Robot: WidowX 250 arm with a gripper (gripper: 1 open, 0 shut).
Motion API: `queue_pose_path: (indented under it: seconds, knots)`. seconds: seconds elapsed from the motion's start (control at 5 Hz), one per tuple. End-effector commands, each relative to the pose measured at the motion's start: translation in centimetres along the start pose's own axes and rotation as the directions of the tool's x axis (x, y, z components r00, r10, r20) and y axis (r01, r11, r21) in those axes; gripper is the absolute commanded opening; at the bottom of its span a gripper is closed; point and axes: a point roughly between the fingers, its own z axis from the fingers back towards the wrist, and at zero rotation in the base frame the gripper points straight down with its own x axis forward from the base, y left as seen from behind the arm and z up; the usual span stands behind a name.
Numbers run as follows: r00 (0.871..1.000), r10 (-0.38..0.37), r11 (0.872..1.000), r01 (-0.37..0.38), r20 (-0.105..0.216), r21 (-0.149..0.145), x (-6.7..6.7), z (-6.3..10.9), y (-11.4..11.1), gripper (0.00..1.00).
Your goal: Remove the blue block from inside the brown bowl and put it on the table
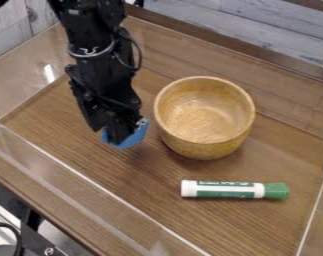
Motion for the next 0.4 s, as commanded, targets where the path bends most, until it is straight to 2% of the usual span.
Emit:
queue_pose_path:
  seconds: [0.0, 0.2]
  knots:
    - [0.999, 0.004, 1.0, -0.004, 0.037, 0.012, 0.88, 0.87, 0.52, 0.0]
    - [0.999, 0.004, 1.0, -0.005, 0.039, 0.009, 1.02, 0.94, 0.62, 0.0]
